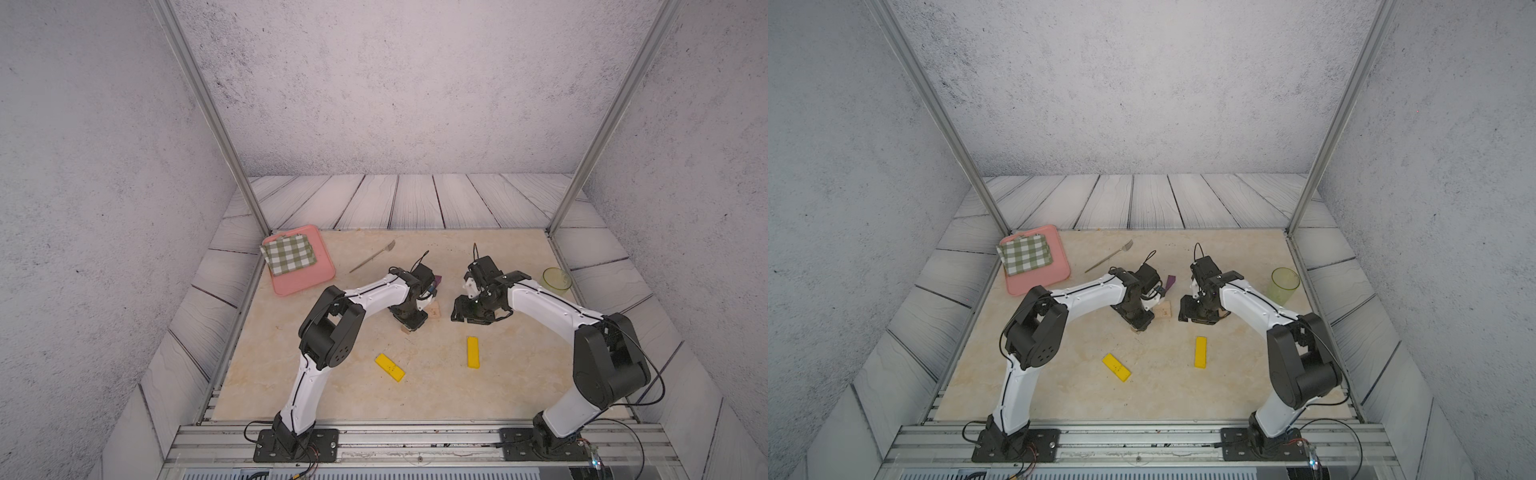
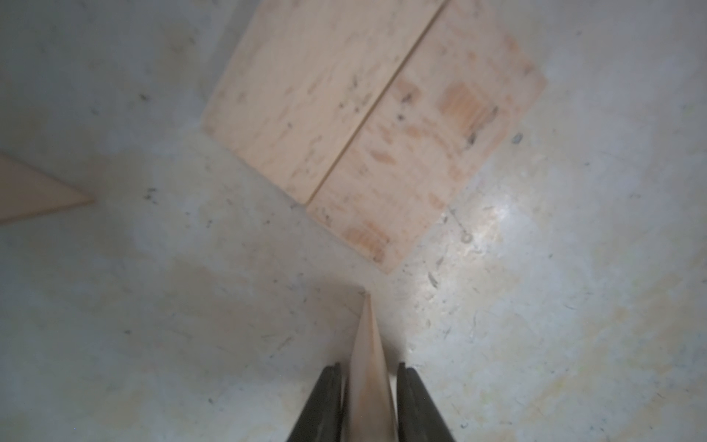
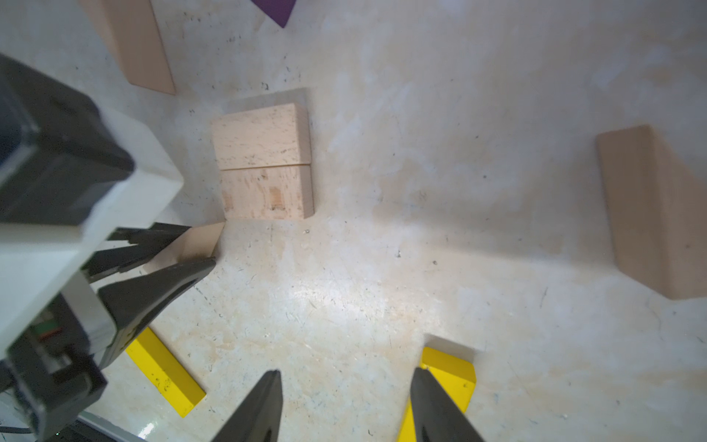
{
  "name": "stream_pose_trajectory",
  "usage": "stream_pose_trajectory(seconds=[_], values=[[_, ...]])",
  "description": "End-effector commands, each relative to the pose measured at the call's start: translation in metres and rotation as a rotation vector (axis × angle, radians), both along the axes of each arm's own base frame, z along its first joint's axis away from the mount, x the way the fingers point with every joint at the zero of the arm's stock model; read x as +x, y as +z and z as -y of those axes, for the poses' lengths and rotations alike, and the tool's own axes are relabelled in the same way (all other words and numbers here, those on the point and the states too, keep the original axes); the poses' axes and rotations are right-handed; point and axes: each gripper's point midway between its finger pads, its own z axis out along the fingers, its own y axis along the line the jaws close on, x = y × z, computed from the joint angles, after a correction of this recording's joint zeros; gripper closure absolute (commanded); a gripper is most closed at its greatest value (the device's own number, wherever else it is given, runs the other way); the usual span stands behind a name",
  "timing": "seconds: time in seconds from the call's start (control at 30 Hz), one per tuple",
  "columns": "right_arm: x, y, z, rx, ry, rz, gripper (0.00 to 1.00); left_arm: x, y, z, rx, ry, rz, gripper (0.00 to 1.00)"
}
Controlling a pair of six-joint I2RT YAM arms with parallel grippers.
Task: Assemble a small pinwheel with building blocks
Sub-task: Assemble the building block at the center of the board.
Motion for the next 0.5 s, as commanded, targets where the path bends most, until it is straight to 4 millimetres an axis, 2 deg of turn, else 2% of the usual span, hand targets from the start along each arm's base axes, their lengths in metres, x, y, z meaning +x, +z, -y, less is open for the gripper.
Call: stream_pose_trajectory(seconds=[0.0,0.13,0.33,0.47], values=[[-0.001,0.012,0.003,0.012,-0.009,0.030,0.42,-0.008,-0.007,-0.002,0.032,-0.024,-0.022,0.81],[0.000,0.014,0.004,0.009,-0.013,0.036,0.41,-0.006,-0.003,-0.001,0.027,-0.011,-0.002,0.64],[0.003,0.024,0.007,-0.005,-0.013,0.069,0.33,-0.001,0.006,0.000,0.000,0.016,0.036,0.52],[0.005,0.037,0.009,-0.020,0.020,0.100,0.26,0.009,0.036,0.007,-0.066,0.055,0.105,0.48]])
